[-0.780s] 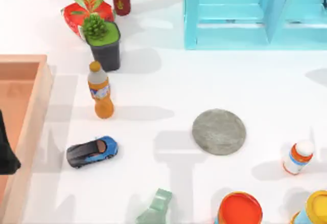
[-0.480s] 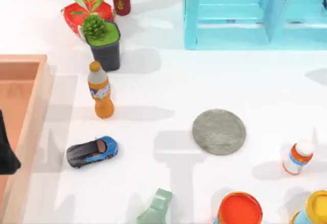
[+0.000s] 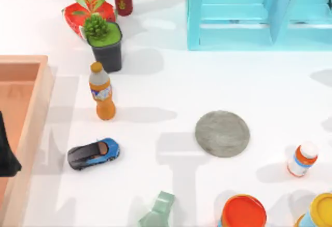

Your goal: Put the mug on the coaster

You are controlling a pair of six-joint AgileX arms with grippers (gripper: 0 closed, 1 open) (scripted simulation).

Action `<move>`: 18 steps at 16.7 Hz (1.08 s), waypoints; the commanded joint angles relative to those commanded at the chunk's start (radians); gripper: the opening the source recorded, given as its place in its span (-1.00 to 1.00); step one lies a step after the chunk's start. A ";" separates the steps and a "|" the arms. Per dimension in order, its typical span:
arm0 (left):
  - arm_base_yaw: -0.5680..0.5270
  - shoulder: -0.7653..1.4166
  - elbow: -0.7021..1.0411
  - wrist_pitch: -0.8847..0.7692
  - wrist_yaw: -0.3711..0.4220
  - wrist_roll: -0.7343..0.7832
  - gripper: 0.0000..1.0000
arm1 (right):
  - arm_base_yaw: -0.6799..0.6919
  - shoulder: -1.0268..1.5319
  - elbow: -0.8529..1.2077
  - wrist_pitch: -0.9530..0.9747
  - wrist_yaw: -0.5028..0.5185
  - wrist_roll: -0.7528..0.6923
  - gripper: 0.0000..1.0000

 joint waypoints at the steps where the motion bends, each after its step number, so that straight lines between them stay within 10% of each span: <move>1: 0.000 0.000 0.000 0.000 0.000 0.000 1.00 | -0.026 0.093 0.086 -0.062 0.002 -0.123 1.00; 10: 0.000 0.000 0.000 0.000 0.000 0.000 1.00 | -0.194 0.911 0.712 -0.577 -0.023 -1.108 1.00; 18: 0.000 0.000 0.000 0.000 0.000 0.000 1.00 | -0.237 1.145 0.835 -0.757 -0.045 -1.345 1.00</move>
